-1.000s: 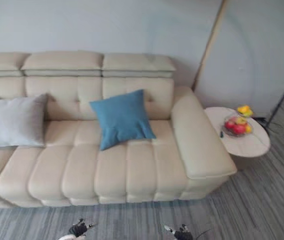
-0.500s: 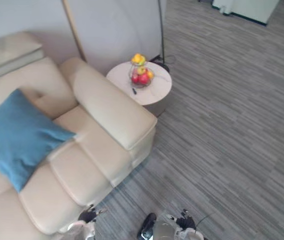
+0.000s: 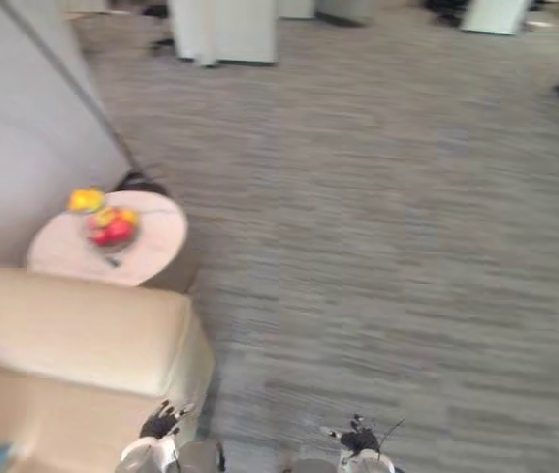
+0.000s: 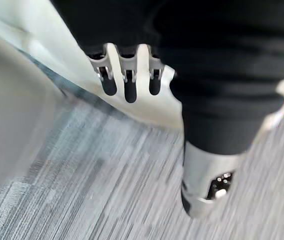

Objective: Pick up cushions and gather them together orderly.

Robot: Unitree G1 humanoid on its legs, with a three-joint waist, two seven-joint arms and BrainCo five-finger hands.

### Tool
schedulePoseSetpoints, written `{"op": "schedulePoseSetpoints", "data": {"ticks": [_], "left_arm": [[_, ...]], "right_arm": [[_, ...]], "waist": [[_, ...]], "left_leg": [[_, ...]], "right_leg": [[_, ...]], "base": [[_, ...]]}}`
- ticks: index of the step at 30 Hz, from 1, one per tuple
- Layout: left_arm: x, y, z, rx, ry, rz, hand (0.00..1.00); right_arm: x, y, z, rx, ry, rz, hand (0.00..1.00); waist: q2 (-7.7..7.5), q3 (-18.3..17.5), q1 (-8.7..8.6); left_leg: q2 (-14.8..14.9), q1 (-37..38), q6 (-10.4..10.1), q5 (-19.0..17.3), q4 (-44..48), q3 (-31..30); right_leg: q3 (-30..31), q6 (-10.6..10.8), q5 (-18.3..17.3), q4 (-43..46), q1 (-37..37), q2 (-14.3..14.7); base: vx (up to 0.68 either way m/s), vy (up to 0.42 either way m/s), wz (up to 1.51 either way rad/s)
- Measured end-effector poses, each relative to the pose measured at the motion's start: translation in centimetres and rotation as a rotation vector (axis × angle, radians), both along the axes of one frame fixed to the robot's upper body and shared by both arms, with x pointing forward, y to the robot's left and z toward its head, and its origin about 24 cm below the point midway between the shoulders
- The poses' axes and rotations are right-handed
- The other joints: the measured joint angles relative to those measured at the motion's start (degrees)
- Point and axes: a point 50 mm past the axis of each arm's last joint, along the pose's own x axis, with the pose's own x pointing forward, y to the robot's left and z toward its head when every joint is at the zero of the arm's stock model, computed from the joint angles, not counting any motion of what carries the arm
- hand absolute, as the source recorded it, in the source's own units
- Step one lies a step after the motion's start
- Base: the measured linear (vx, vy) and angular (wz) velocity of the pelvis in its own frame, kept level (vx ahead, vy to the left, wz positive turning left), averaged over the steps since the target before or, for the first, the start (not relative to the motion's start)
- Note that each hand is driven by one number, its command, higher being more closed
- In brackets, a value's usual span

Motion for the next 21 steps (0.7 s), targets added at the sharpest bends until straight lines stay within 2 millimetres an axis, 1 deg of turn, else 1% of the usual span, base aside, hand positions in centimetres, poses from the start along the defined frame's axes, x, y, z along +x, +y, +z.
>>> {"op": "schedulePoseSetpoints", "data": {"ticks": [1, 2, 3, 4, 5, 6, 7, 8, 9, 10, 11, 12, 13, 14, 15, 16, 17, 18, 19, 20, 21], "left_arm": [[0.0, 0.0, 0.0, 0.001, 0.000, 0.000, 0.00], [0.0, 0.0, 0.0, 0.002, 0.000, 0.000, 0.00], [-0.1, 0.0, 0.0, 0.002, 0.005, -0.002, 0.00], [-0.1, -0.2, -0.1, 0.008, 0.011, -0.027, 0.00], [0.0, -0.3, -0.1, 0.012, 0.014, -0.047, 0.00], [0.0, -0.6, -0.2, 0.022, 0.033, -0.081, 0.00], [-0.1, -0.6, -0.3, 0.023, 0.040, -0.087, 0.00], [0.0, -0.7, -0.3, 0.026, 0.045, -0.099, 0.00], [-0.4, -0.8, -0.5, 0.025, 0.068, -0.120, 0.00], [-0.4, -1.3, -0.6, 0.016, 0.074, -0.136, 0.00], [-0.3, -1.7, -0.7, 0.011, 0.076, -0.156, 0.00], [-0.3, -1.7, -0.7, 0.013, 0.077, -0.158, 0.00], [-0.2, -1.6, -0.6, 0.015, 0.072, -0.152, 0.00], [-0.1, -1.4, -0.5, 0.016, 0.064, -0.137, 0.00], [0.0, -1.1, -0.5, 0.014, 0.056, -0.108, 0.00], [0.1, -1.1, -0.4, 0.014, 0.047, -0.103, 0.00], [0.3, -1.1, -0.3, 0.017, 0.036, -0.104, 0.00], [0.2, -0.9, -0.2, 0.022, 0.032, -0.106, 0.00], [0.2, -0.9, -0.2, 0.023, 0.030, -0.107, 0.00], [0.4, -0.9, -0.1, 0.024, 0.020, -0.106, 0.00], [0.4, -0.8, 0.0, 0.027, 0.018, -0.102, 0.00]], "right_arm": [[0.0, 0.0, 0.0, 0.001, -0.001, 0.000, 0.00], [0.0, 0.0, 0.0, 0.003, 0.000, 0.000, 0.00], [0.2, 0.0, 0.1, 0.005, -0.008, 0.001, 0.00], [0.4, -0.1, 0.1, 0.006, -0.017, -0.004, 0.00], [0.5, -0.1, 0.1, 0.007, -0.018, -0.006, 0.00], [0.7, -0.3, 0.2, 0.007, -0.020, -0.022, 0.00], [0.7, -0.4, 0.2, 0.006, -0.020, -0.027, 0.00], [1.1, -0.5, 0.2, 0.002, -0.021, -0.027, 0.00], [1.0, -1.1, 0.2, -0.012, -0.013, -0.027, 0.00], [1.1, -1.6, 0.2, -0.022, -0.010, -0.035, 0.00], [0.4, -2.4, 0.0, -0.034, 0.026, -0.054, 0.00], [-0.1, -2.6, -0.2, -0.034, 0.049, -0.068, 0.00], [-0.5, -2.9, -0.2, -0.031, 0.059, -0.097, 0.00], [-1.0, -2.9, -0.3, -0.029, 0.067, -0.104, 0.00], [-1.0, -2.8, -0.3, -0.026, 0.062, -0.106, 0.00], [-0.4, -2.9, -0.1, -0.023, 0.041, -0.119, 0.00], [-0.2, -2.9, 0.0, -0.021, 0.030, -0.126, 0.00], [0.0, -2.8, 0.0, -0.014, 0.023, -0.142, 0.00], [-0.1, -2.8, 0.0, -0.010, 0.024, -0.152, 0.00], [-0.1, -2.8, -0.1, -0.010, 0.026, -0.162, 0.00], [-0.3, -2.8, -0.1, -0.014, 0.028, -0.168, 0.00]], "waist": [[-0.07, 0.0, 0.11], [0.01, 0.0, 0.45], [0.13, 0.1, 0.22], [0.33, 0.1, 0.21], [0.37, 0.1, 0.14], [1.09, 0.1, -0.15], [1.35, 0.1, -0.13], [1.43, 0.3, -0.11], [2.82, 0.3, -0.23], [3.80, 0.5, -0.60], [4.56, 0.7, -0.69], [4.87, 0.9, -0.75], [4.53, 1.3, -0.88], [4.75, 1.6, -1.09], [4.77, 2.3, -0.90], [5.32, 2.7, -0.28], [5.42, 2.7, -0.01], [5.42, 3.1, 0.05], [5.29, 3.7, 0.23], [5.22, 4.2, 0.37], [5.21, 4.4, 0.48]], "left_leg": [[0.0, 1.0, 0.1, 0.1, -0.8, 1.6], [0.1, 3.4, 0.2, 0.1, -2.7, 4.9], [0.3, 4.7, 0.3, 0.2, -3.5, 6.8], [0.6, 6.6, 0.3, 0.2, -4.8, 10.1], [0.9, 7.3, 0.2, 0.2, -5.3, 11.7], [1.9, 8.9, 0.1, 0.2, -6.8, 15.5], [2.3, 9.3, -0.3, 0.4, -7.2, 16.5], [2.9, 10.4, -1.1, 1.0, -8.1, 18.3], [3.4, 11.1, -1.9, 1.4, -9.1, 19.3], [4.0, 11.6, -2.0, 1.5, -9.1, 19.7], [5.2, 11.8, -2.1, 1.5, -7.2, 19.7], [6.6, 11.0, -2.1, 1.5, -2.6, 19.1], [8.8, 9.1, -2.1, 1.6, 5.7, 17.9], [11.6, 5.8, -0.7, 3.0, 16.4, 15.5], [13.6, 2.0, 3.2, 4.5, 26.4, 12.6], [13.0, -1.2, 3.9, 2.2, 33.1, 9.0], [10.2, -4.2, 3.1, -0.7, 35.3, 6.3], [6.7, -7.4, 3.0, -3.1, 32.9, 4.6], [4.4, -8.7, 3.3, -3.6, 28.9, 3.5], [2.0, -10.0, 3.4, -3.5, 22.1, 2.8], [-0.6, -11.6, 3.2, -2.8, 13.7, 1.2]], "right_leg": [[-1.7, 0.6, 0.2, 0.4, -0.5, -1.0], [-5.9, 1.8, 0.4, 1.9, -1.4, -3.0], [-10.2, 2.4, 0.1, 2.8, -1.7, -4.6], [-20.3, 2.3, -0.4, 3.8, -2.1, -8.4], [-26.2, 1.5, -0.7, 3.8, -2.1, -10.5], [-36.8, -1.4, -0.2, 4.1, -1.7, -14.3], [-38.2, -1.2, 0.3, 3.9, -1.7, -14.4], [-38.6, -2.0, 1.1, 3.5, -2.0, -13.5], [-37.6, -2.6, 1.4, 2.4, -2.1, -11.7], [-36.2, -3.1, 1.7, 1.3, -2.0, -10.1], [-34.5, -3.5, 2.0, -0.4, -1.4, -8.3], [-33.6, -3.9, 2.2, -2.2, 0.2, -7.1], [-32.5, -4.3, 2.5, -4.5, 2.2, -5.6], [-31.2, -4.6, 2.6, -6.6, 4.4, -3.7], [-29.0, -5.1, 2.4, -8.0, 6.4, -2.0], [-26.2, -6.4, 1.4, -8.4, 7.5, -1.1], [-23.3, -7.3, 0.7, -8.6, 7.9, -0.6], [-20.5, -7.5, 0.7, -9.3, 8.5, -0.2], [-18.9, -7.6, 0.6, -9.7, 9.2, -0.3], [-16.7, -7.5, 0.4, -10.2, 10.0, -0.3], [-14.1, -7.0, -0.2, -10.7, 10.8, -0.2]], "base": [[0.21, 0.160, -1.18], [0.11, 0.071, -1.04], [0.11, 0.047, -1.31], [0.07, 0.008, -1.00], [0.14, -0.049, -1.29], [0.14, -0.077, -0.96], [0.18, -0.149, -1.22], [0.15, -0.168, -1.02], [0.15, -0.171, -1.05], [0.17, -0.174, -0.92], [0.16, -0.151, -0.76], [0.19, -0.217, -0.78], [0.13, -0.188, -0.69], [0.12, -0.256, -0.80], [0.08, -0.166, -1.00], [0.11, -0.107, -1.19], [0.15, 0.005, -1.41], [0.17, 0.018, -1.35], [0.20, 0.036, -1.36], [0.22, 0.071, -1.32], [0.24, 0.092, -1.25]]}}
